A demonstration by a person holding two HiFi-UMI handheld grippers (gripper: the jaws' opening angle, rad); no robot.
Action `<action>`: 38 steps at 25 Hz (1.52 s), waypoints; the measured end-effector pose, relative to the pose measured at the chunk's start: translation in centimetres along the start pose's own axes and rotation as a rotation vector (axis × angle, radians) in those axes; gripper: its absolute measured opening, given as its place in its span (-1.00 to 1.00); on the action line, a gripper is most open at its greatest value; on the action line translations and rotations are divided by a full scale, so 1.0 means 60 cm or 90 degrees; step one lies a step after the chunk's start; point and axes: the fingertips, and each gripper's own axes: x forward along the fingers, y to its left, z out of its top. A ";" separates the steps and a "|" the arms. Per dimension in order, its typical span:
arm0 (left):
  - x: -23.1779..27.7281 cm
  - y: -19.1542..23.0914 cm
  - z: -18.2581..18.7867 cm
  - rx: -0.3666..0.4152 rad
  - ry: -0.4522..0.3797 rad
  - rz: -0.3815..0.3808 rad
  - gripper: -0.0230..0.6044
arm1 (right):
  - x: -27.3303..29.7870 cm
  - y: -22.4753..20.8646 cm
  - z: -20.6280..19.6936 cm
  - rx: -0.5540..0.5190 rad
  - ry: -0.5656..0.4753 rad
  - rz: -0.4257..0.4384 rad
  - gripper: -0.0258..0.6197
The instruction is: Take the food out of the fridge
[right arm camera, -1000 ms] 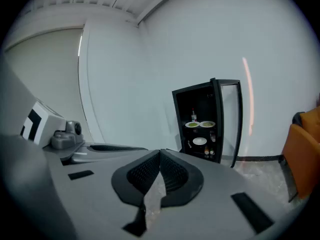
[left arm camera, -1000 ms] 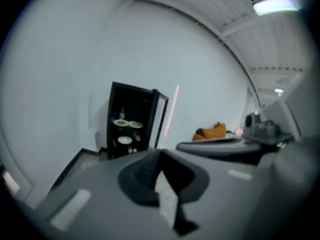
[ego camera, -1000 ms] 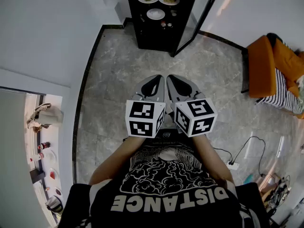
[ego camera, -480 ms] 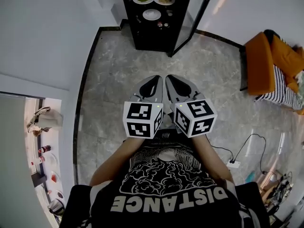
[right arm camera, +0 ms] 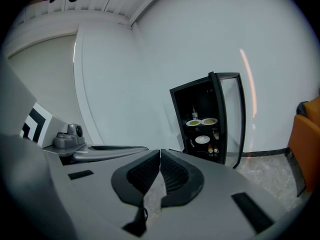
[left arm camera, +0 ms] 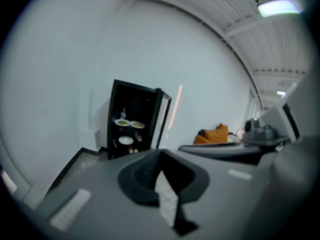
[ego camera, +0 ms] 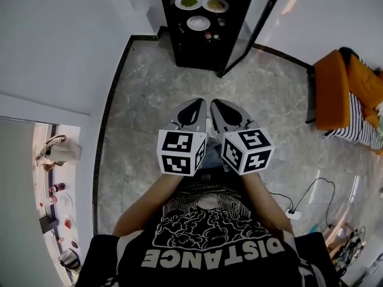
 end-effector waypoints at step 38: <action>0.443 0.258 0.207 0.042 0.066 -0.042 -0.92 | 0.433 -0.300 0.227 0.298 -0.087 0.032 -0.91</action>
